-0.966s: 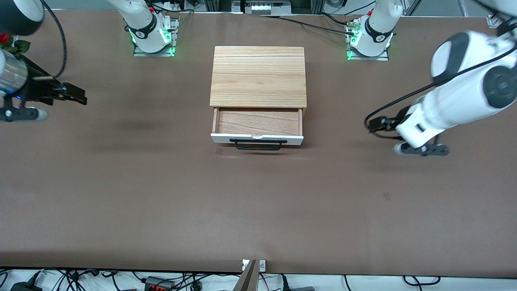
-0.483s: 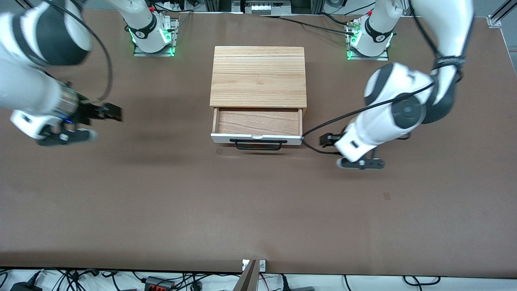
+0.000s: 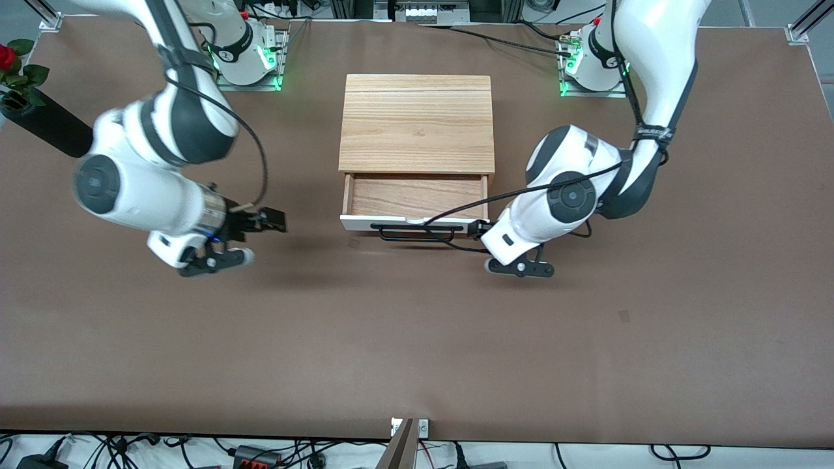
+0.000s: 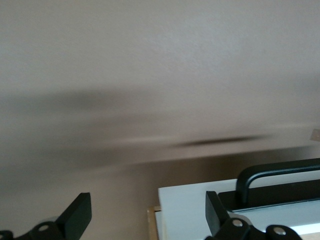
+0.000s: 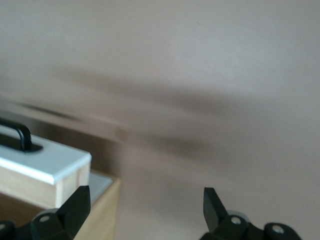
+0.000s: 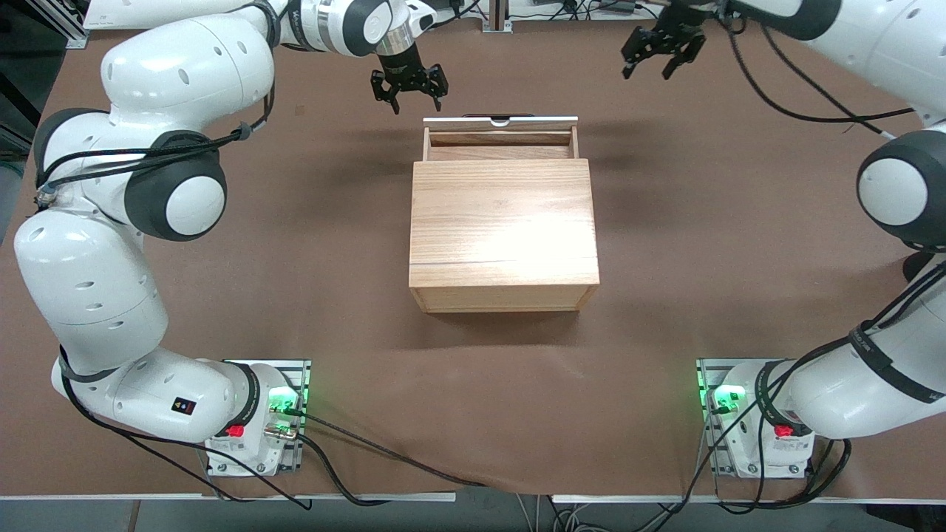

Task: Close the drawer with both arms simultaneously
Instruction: 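Move the left gripper and the right gripper toward the drawer front, then press the drawer front with the left gripper while the right gripper pushes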

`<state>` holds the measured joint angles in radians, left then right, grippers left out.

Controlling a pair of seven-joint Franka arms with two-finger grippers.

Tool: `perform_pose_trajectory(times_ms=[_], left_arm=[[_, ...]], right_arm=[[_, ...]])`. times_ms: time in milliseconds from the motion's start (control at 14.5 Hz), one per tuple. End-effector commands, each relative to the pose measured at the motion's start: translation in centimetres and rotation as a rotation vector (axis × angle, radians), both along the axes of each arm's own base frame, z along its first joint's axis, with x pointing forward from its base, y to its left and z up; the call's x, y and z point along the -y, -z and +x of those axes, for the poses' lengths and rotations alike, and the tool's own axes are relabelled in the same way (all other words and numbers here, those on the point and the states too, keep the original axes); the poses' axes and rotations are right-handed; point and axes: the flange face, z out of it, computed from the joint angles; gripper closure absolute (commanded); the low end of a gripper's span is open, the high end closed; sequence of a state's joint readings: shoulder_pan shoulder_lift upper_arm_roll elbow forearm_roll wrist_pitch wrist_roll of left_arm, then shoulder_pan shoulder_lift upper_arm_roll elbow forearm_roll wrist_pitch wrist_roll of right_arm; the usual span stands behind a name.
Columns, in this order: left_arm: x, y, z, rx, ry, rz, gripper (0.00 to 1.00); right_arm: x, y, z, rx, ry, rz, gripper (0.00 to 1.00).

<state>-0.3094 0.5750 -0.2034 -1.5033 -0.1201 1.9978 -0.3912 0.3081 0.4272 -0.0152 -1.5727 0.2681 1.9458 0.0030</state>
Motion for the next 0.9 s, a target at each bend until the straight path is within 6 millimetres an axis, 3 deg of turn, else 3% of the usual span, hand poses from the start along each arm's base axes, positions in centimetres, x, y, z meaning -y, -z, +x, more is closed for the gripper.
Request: perform_pose_trajectory(times_ms=[0, 207, 414, 828], left_arm=[[0.4, 0.7, 0.5, -0.029, -0.023, -0.027, 0.00], [0.5, 1.0, 0.5, -0.032, -0.020, -0.023, 0.00], [1.2, 1.1, 0.1, -0.035, -0.010, -0.022, 0.00], [1.9, 1.3, -0.7, -0.046, 0.003, -0.023, 0.00]], right_arm=[[-3.9, 3.5, 0.2, 0.043, 0.022, 0.059, 0.00], [-6.8, 7.1, -0.4, 0.012, 0.085, 0.157, 0.00], [-10.1, 8.8, -1.9, 0.005, 0.096, 0.202, 0.00], [-10.9, 10.2, -3.8, -0.060, 0.068, 0.187, 0.00]])
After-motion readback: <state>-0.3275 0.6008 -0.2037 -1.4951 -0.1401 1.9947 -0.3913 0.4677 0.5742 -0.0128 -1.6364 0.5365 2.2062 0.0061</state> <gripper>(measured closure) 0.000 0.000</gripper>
